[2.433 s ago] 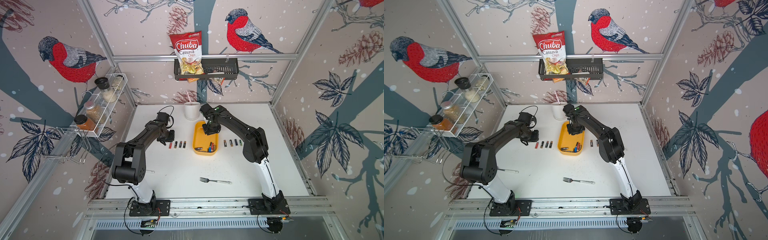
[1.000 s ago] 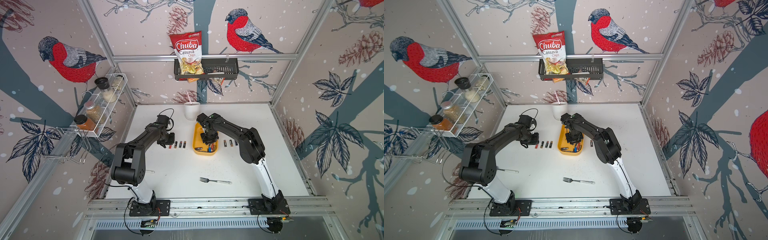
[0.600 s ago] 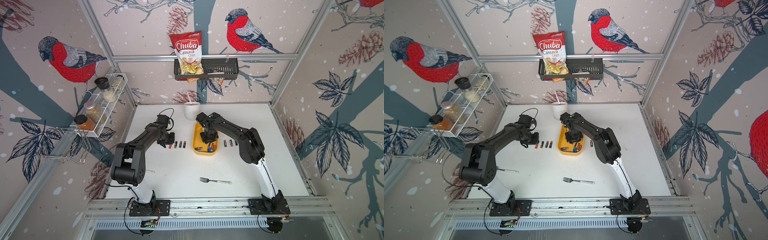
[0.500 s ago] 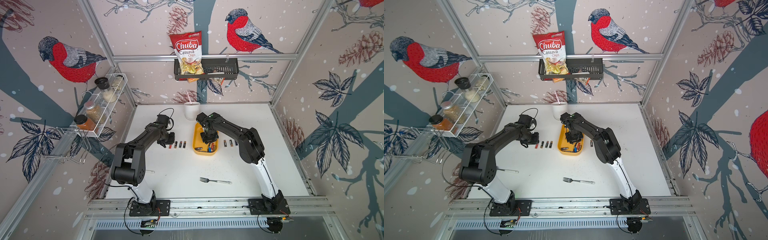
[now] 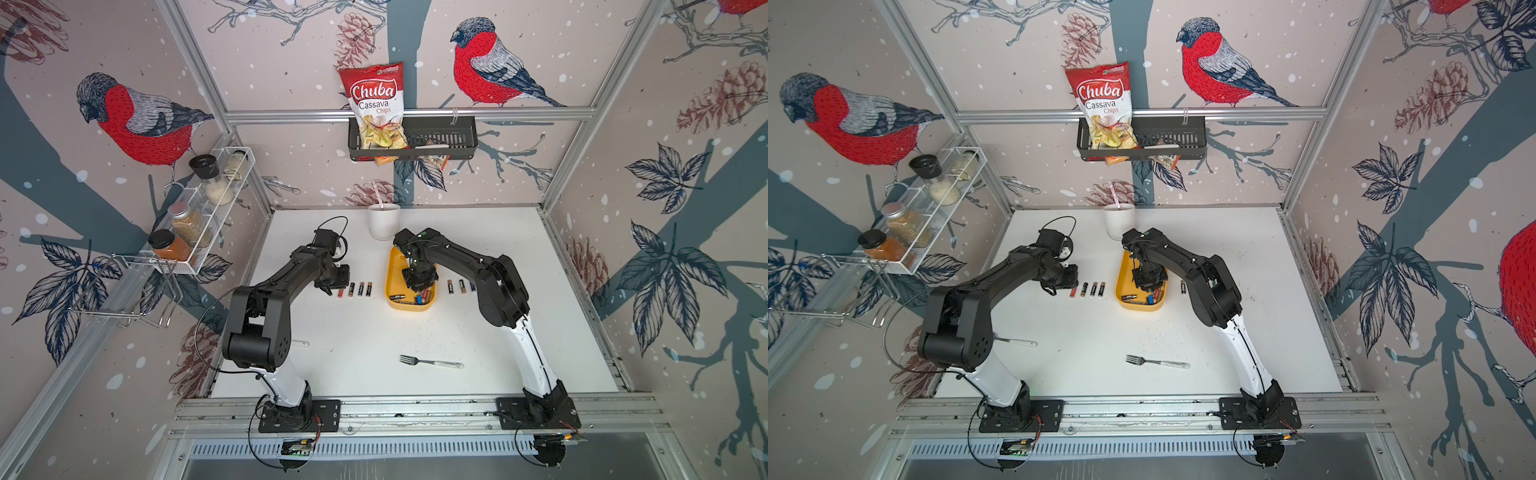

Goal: Take the batteries out of the storage box
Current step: Pick up the battery from the storage box.

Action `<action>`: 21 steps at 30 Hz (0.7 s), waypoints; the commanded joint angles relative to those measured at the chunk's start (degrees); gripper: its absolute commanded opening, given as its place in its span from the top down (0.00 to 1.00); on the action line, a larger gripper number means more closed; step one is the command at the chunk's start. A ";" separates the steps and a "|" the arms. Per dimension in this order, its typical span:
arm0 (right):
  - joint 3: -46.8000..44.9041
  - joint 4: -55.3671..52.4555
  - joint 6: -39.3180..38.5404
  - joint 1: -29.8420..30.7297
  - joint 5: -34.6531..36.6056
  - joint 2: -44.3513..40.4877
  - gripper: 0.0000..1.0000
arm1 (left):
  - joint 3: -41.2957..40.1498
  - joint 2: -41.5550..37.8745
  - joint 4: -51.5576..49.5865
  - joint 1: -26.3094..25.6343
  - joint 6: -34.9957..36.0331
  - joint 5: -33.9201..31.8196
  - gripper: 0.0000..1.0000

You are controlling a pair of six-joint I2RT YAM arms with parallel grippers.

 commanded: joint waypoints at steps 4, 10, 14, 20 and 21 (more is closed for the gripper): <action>-0.05 0.41 -0.27 -0.07 -1.10 0.54 0.80 | 0.36 -0.31 -0.51 -0.11 -0.01 0.16 0.69; 0.54 0.57 -0.56 -0.33 -0.92 0.20 0.82 | 0.51 -0.32 -0.79 -0.11 0.07 -0.10 0.69; 1.18 0.31 -0.90 -0.60 -0.73 0.00 0.83 | 0.42 -0.49 -0.83 -0.15 -0.01 -0.10 0.69; 2.93 -0.09 -1.14 -1.28 -1.61 -1.03 0.83 | 0.47 -0.55 -0.84 -0.14 -0.06 -0.19 0.70; 3.34 -0.20 -1.17 -1.45 -1.77 -1.24 0.83 | 0.50 -0.57 -0.88 -0.15 -0.02 -0.11 0.70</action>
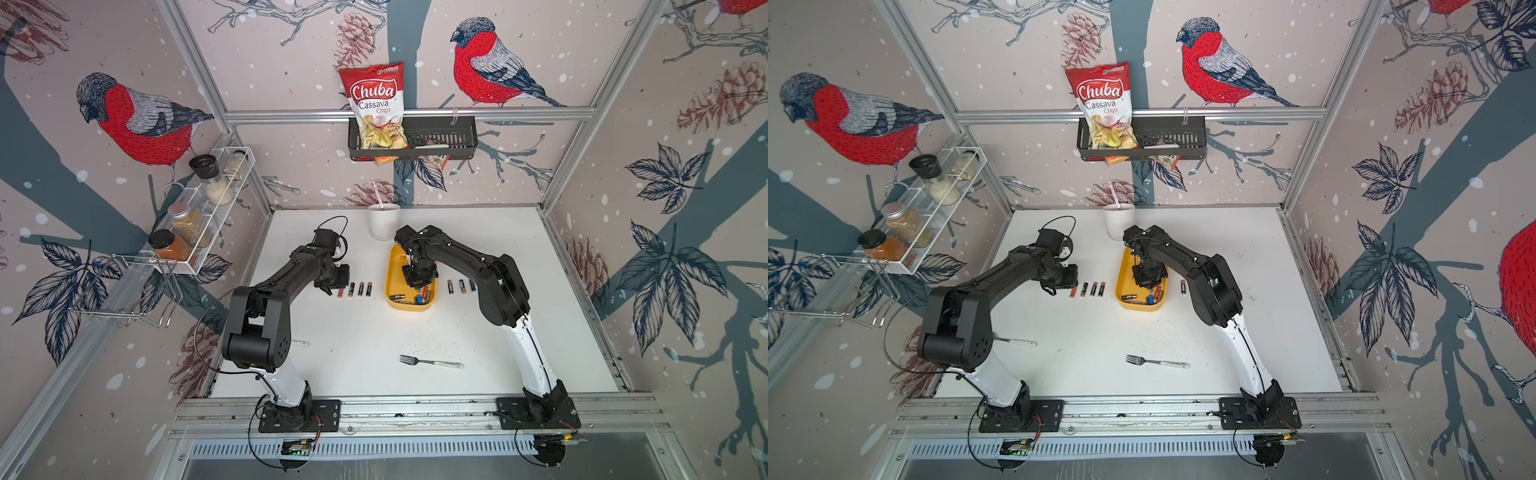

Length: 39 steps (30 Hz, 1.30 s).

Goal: Take the batteries out of the storage box
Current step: Pick up the battery from the storage box, then place the battery at the center of the board.

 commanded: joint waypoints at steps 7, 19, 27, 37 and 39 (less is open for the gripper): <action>4.00 -2.14 -1.49 -1.32 -0.79 -2.02 0.83 | 0.27 -0.41 -0.67 -0.13 -0.10 0.07 0.70; 5.60 -4.89 -2.21 -4.84 0.52 -6.50 0.83 | 0.48 -0.22 -0.40 -0.15 -0.37 0.38 0.70; 3.38 -5.95 -3.22 -7.35 2.70 -9.69 0.82 | 1.00 -0.22 -0.41 -0.15 -0.45 0.87 0.70; -9.00 -2.39 -4.47 -13.49 5.10 -17.08 0.82 | 1.57 0.26 -0.50 -0.15 -0.37 1.11 0.70; -12.11 -1.38 -4.81 -15.35 6.02 -18.52 0.82 | 1.72 0.32 -0.51 -0.14 -0.39 1.16 0.70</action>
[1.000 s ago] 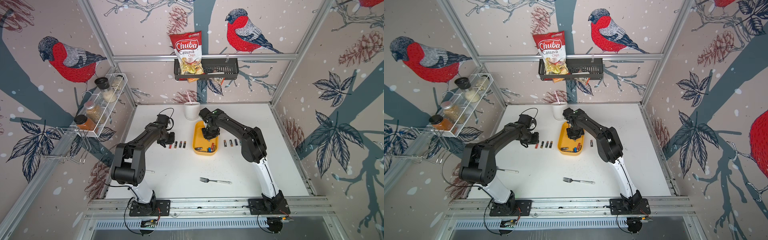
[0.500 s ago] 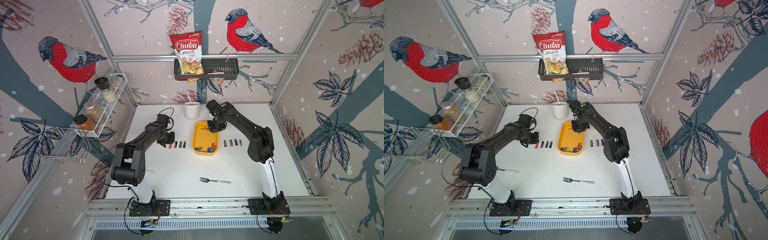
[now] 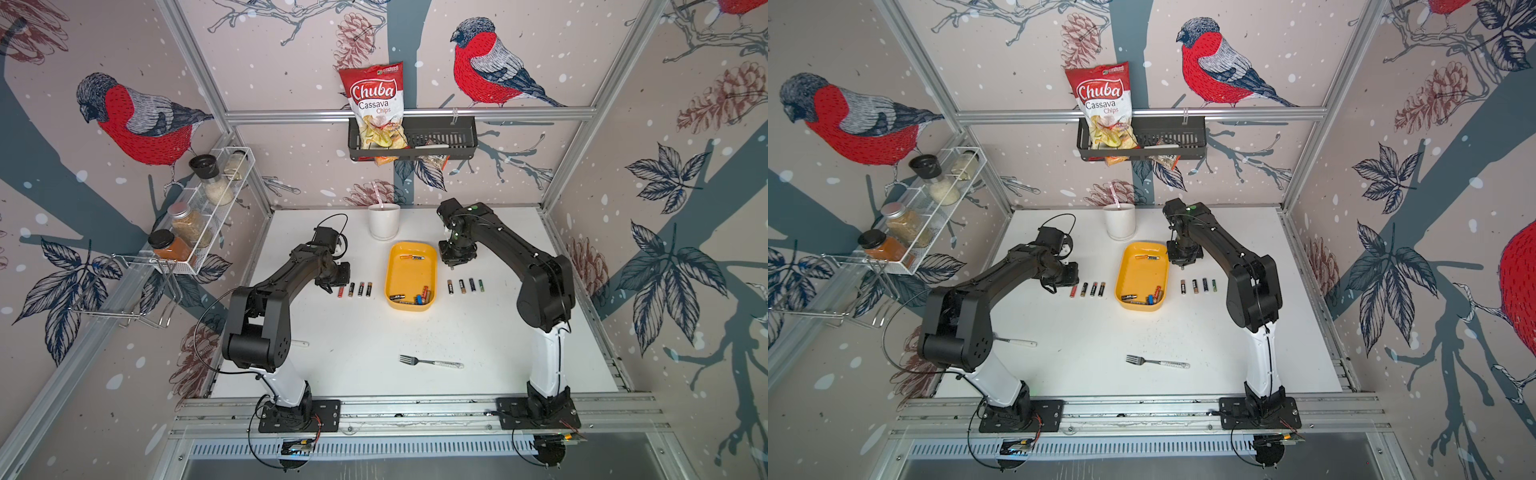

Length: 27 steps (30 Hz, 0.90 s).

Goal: Take the batteries out of the storage box
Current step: Place the battery at the center of the board.

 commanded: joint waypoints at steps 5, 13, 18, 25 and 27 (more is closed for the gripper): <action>-11.16 5.67 -1.94 -6.68 2.52 -5.18 0.82 | 0.89 0.36 -0.69 -0.14 0.14 0.15 0.70; -18.55 9.84 -3.34 -12.20 2.49 -7.01 0.82 | 0.80 0.59 -0.62 -0.18 0.27 0.15 0.70; -21.71 12.48 -4.23 -13.84 2.15 -6.90 0.82 | 0.77 0.72 -0.79 -0.18 0.16 0.17 0.70; -24.16 14.33 -5.05 -15.69 2.41 -5.95 0.82 | 0.85 0.68 -1.06 -0.15 0.09 0.07 0.70; -24.51 14.93 -5.37 -15.86 2.27 -5.61 0.82 | 0.76 0.66 -1.03 -0.17 0.01 0.07 0.70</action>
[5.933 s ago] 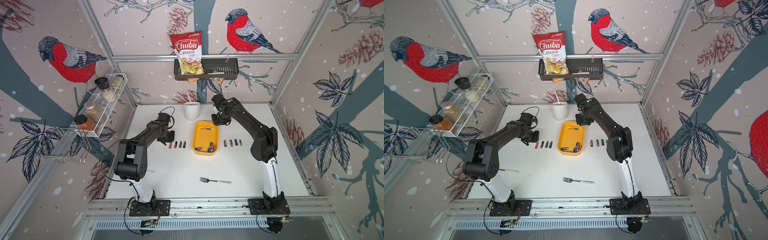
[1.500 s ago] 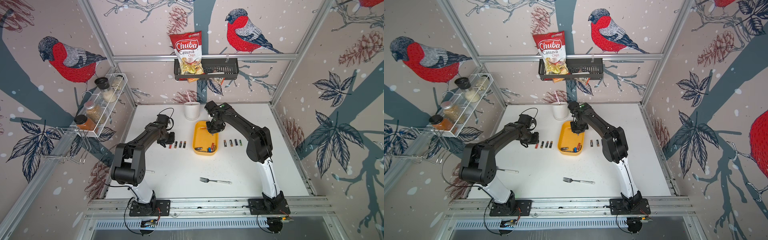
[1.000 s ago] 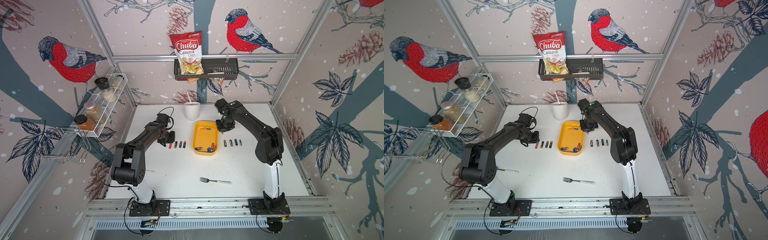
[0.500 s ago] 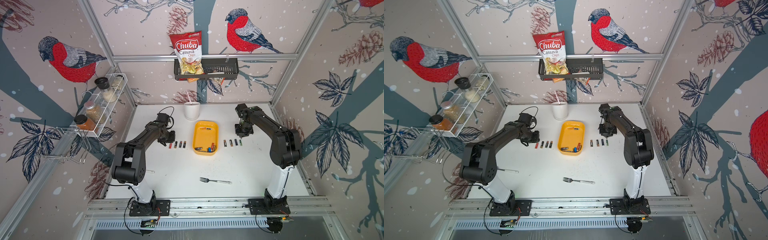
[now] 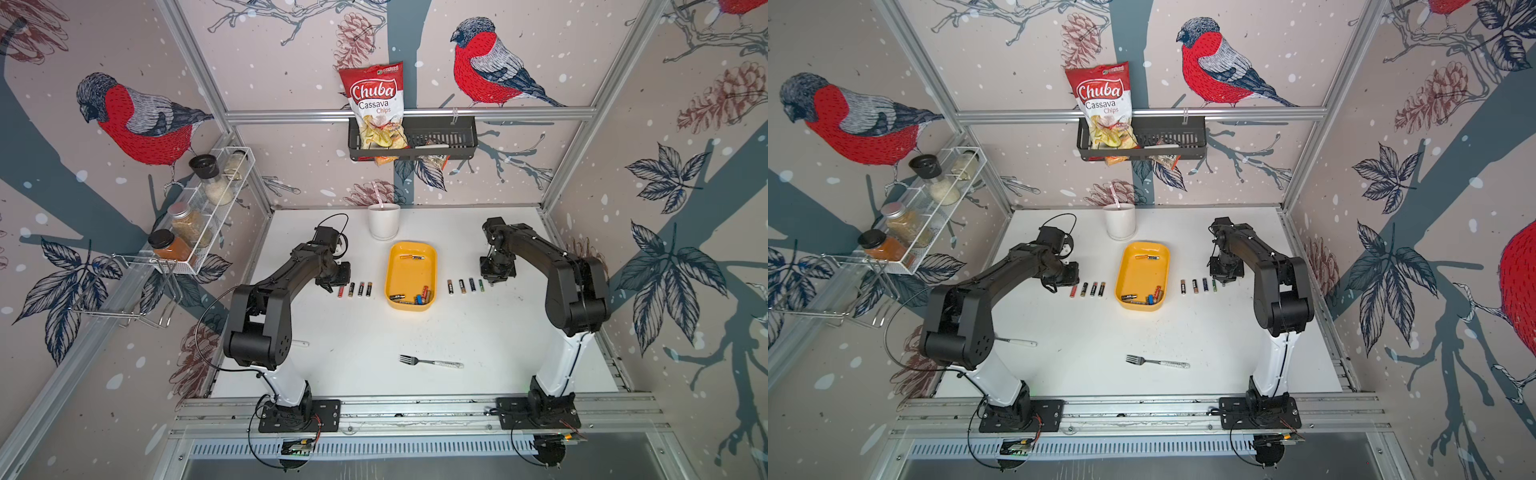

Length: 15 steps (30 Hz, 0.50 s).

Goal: Take the batteries out of the storage box
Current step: Place the battery at the center of the board.

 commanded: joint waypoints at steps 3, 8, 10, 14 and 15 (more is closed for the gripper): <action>-0.32 1.83 -1.46 -0.21 -0.09 1.25 0.82 | 0.21 0.12 -0.64 -0.15 -0.24 0.06 0.70; -0.56 2.56 -1.85 -0.21 -0.21 2.34 0.82 | 0.41 0.22 -0.79 -0.32 -0.39 -0.03 0.70; -0.39 2.50 -2.13 -0.26 0.03 2.80 0.82 | 0.47 0.30 -0.88 -0.32 -0.41 -0.12 0.70; -0.17 2.49 -3.08 -0.21 0.34 3.57 0.82 | 0.70 0.40 -0.88 -0.49 -0.51 -0.12 0.70; -0.21 2.55 -3.28 -0.21 0.29 3.59 0.82 | 0.74 0.50 -0.84 -0.50 -0.56 -0.11 0.70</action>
